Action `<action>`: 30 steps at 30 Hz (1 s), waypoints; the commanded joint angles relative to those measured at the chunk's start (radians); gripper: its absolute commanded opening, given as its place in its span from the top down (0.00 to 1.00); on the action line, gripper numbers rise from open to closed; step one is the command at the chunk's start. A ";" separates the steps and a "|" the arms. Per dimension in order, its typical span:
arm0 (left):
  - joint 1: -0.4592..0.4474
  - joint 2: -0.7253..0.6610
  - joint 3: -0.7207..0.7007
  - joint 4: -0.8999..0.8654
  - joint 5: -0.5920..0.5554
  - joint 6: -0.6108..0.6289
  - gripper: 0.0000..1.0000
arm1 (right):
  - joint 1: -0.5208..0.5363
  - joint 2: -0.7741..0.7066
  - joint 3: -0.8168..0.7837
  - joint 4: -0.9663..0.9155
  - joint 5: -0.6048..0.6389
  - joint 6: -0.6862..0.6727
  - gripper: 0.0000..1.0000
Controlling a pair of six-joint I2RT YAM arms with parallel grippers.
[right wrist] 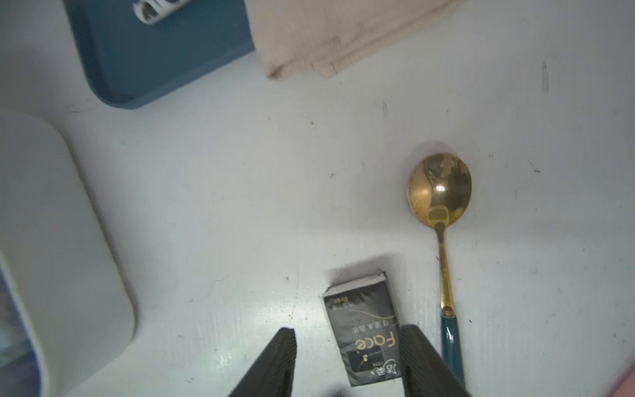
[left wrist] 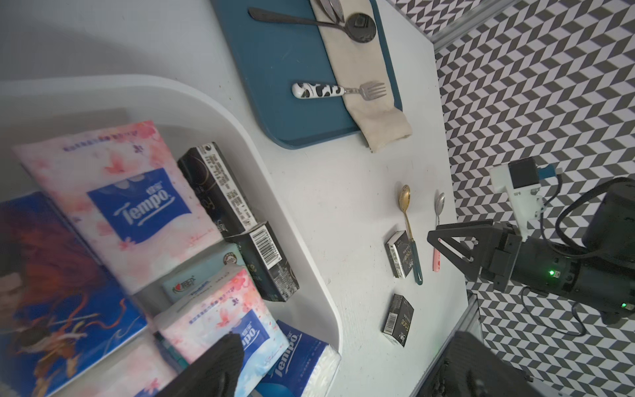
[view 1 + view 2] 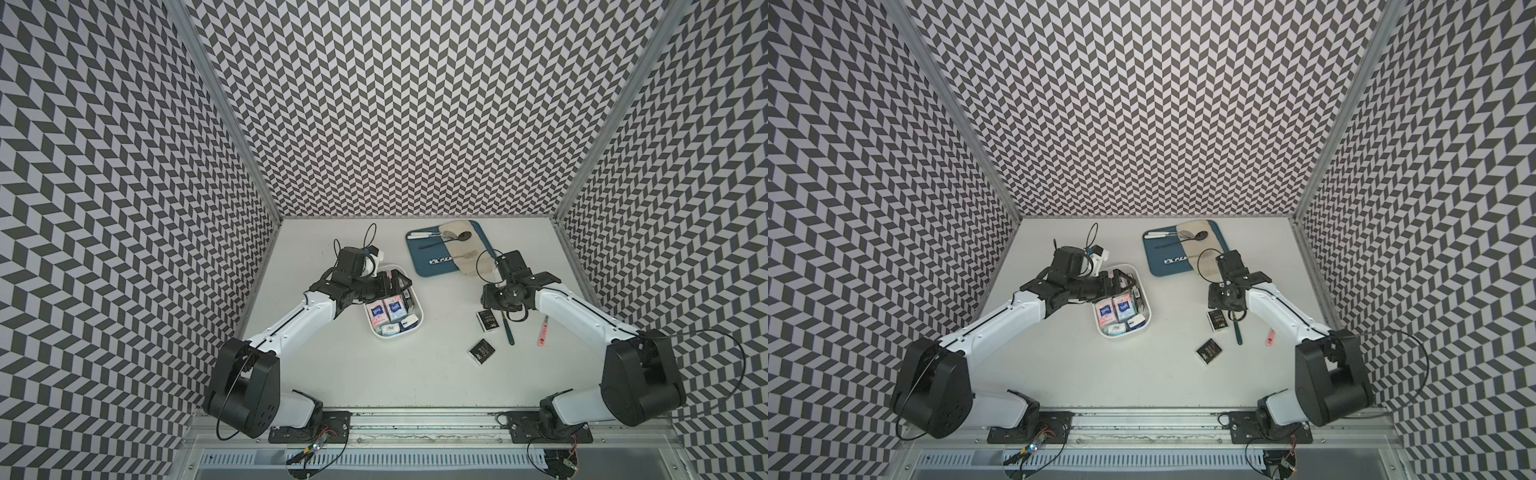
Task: Put the pocket tissues into the storage box
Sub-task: Pick up the pocket tissues from the center of the board.
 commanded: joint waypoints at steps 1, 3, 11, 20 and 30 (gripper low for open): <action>-0.032 0.017 0.038 -0.027 -0.028 0.021 0.00 | -0.019 -0.024 -0.054 0.067 -0.029 -0.018 0.44; -0.047 0.029 0.048 -0.030 -0.033 0.021 0.00 | -0.022 -0.022 -0.079 0.084 -0.047 -0.024 0.40; -0.100 0.061 0.085 -0.061 -0.079 0.035 0.00 | -0.022 -0.003 -0.135 0.140 -0.106 -0.047 0.33; -0.129 0.082 0.105 -0.082 -0.100 0.049 0.00 | -0.022 -0.013 -0.159 0.135 -0.053 -0.048 0.34; -0.130 0.076 0.099 -0.084 -0.101 0.050 0.00 | -0.022 0.021 -0.182 0.142 -0.029 -0.061 0.35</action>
